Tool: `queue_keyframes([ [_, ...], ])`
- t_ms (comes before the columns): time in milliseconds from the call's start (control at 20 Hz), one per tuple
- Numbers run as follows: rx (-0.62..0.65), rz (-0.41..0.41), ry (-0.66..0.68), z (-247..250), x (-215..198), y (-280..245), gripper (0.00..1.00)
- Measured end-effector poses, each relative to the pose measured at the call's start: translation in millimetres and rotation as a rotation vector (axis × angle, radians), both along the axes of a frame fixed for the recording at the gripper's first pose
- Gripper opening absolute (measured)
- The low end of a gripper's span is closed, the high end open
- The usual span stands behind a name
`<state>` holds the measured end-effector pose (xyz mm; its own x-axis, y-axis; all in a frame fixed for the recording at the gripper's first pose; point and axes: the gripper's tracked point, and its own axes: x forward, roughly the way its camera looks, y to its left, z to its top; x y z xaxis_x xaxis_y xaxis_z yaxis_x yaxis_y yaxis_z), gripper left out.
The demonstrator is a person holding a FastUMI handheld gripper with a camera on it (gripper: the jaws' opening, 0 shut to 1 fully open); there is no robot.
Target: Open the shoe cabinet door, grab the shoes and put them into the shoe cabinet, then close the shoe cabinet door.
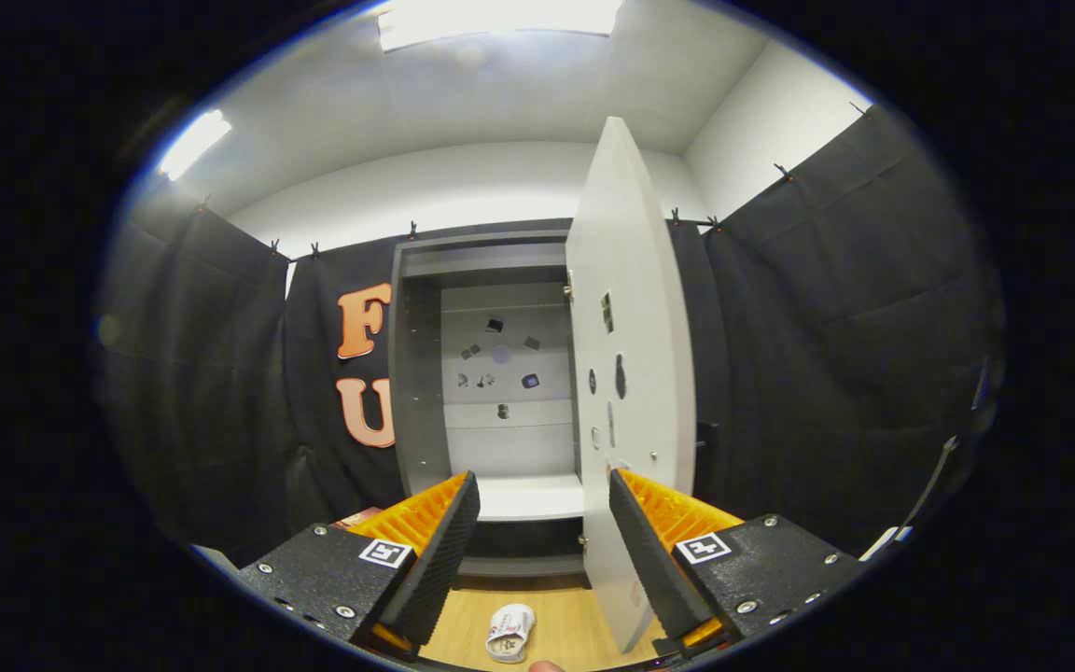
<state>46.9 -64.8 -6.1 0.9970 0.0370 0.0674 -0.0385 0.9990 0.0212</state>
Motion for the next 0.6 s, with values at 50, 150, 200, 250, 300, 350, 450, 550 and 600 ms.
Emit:
queue_keyframes([
  [50, 0.0, 0.013, 0.002, -1.9, 2.3, 9.4, 0.89],
  [150, -0.014, 0.028, 0.011, -5.4, 7.8, 25.9, 0.93],
  [200, -0.024, 0.024, 0.007, -5.6, 10.5, 32.2, 0.93],
  [250, -0.04, 0.021, 0.004, -7.5, 15.2, 41.6, 0.93],
  [300, -0.049, 0.013, 0.01, -11.0, 20.1, 48.3, 0.93],
  [350, -0.054, 0.011, 0.019, -15.9, 23.7, 55.9, 0.93],
  [450, -0.048, 0.006, 0.045, -33.8, 33.4, 67.9, 0.93],
  [550, -0.04, 0.012, 0.083, -62.9, 45.1, 84.1, 0.93],
  [600, -0.042, 0.014, 0.113, -84.6, 50.3, 91.8, 0.93],
])
